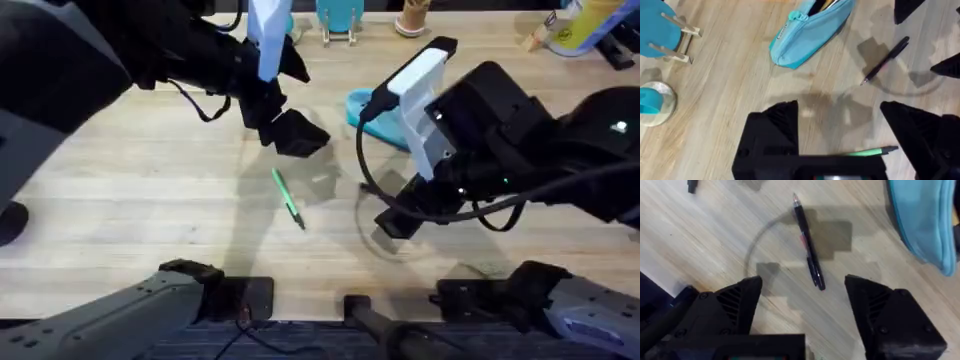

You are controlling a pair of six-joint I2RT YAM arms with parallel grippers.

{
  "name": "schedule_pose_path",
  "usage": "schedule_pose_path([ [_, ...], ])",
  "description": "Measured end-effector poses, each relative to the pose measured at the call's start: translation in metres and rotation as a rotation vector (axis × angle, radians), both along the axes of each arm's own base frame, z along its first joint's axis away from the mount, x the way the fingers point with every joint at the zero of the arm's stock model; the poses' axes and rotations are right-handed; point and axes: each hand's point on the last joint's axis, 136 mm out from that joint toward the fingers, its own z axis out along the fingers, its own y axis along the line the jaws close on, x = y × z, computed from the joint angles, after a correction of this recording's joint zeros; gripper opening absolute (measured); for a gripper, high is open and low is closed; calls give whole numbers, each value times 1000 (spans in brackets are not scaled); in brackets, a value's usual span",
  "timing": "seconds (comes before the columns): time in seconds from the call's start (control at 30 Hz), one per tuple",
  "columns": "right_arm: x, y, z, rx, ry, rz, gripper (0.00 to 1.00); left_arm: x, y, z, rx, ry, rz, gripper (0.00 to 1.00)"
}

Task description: Unzip the bag, pick up the pens from the table one at a time and place them inside, then zip the bag closed.

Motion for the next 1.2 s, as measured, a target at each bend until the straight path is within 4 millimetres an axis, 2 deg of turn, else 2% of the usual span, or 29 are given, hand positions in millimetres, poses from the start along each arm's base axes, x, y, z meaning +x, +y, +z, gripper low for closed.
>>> schedule_pose_path([
  [0.63,5,4,-35,-69,108,-65,998,0,0,0,0,0,0,994],
  [0.93,10,9,-58,-106,153,-75,998,0,0,0,0,0,0,993],
  [1.2,11,9,-63,-111,173,-124,998,0,1,-1,5,-1,3,993],
])
